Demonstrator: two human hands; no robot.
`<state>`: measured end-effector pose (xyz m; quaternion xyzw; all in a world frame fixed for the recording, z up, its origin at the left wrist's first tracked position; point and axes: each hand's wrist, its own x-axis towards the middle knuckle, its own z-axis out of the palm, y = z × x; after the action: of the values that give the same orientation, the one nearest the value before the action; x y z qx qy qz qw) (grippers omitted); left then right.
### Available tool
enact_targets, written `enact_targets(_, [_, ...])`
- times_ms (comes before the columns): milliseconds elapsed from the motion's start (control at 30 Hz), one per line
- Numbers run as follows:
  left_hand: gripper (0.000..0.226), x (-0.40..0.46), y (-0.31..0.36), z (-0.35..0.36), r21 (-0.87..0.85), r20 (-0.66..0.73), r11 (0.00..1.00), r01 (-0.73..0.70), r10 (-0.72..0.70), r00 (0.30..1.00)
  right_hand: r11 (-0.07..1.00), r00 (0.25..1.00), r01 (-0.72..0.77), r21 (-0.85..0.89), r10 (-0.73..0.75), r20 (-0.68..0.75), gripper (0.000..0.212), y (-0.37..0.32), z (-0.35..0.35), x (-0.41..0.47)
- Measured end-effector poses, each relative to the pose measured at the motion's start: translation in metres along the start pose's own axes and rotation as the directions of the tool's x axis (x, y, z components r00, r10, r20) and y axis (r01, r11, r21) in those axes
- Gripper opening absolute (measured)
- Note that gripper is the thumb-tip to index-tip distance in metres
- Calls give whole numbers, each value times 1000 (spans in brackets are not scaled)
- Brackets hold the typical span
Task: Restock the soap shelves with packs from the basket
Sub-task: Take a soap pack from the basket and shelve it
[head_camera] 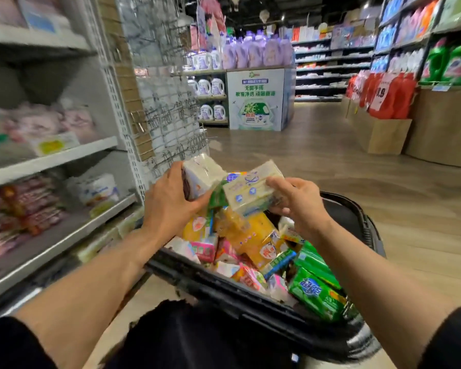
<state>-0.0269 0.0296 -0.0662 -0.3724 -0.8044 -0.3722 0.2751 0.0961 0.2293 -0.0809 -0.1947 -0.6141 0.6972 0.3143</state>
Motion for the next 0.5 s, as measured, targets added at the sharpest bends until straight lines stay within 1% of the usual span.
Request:
enact_targets(67, [64, -14, -14, -41, 119, -59, 993, 6, 1, 998, 1000, 996, 0, 27, -3, 89, 21, -12, 36, -12])
enact_targets(133, [67, -29, -30, -81, 217, -87, 973, 83, -65, 994, 999, 978, 14, 34, -20, 206, 15, -20, 71, -26])
enact_targets(167, [65, -37, -38, -101, 248, -96, 960, 130, -109, 989, 999, 963, 45, 25, -50, 265, 18, -22, 90, -34])
enact_targets(233, [60, -57, -55, -140, 325, -129, 925, 195, -161, 978, 983, 915, 184, -23, -162, 369, 36, -21, 126, -50])
enact_targets(300, [59, -80, -72, -178, 377, -177, 892, 247, -192, 965, 941, 824, 332, -63, -257, 506, 52, -14, 162, -71])
enact_targets(367, [60, -105, -89, -213, 404, -215, 861, 308, -238, 947, 888, 711, 454, -81, -306, 633, 59, -4, 196, -90])
enact_targets(433, [57, -131, -104, -243, 441, -253, 821, 362, -273, 928, 829, 625, 554, -75, -354, 695, 61, 5, 226, -106])
enact_targets(500, [54, -155, -118, -270, 462, -302, 778, 425, -313, 901, 766, 538, 642, -18, -434, 723, 66, 12, 253, -123])
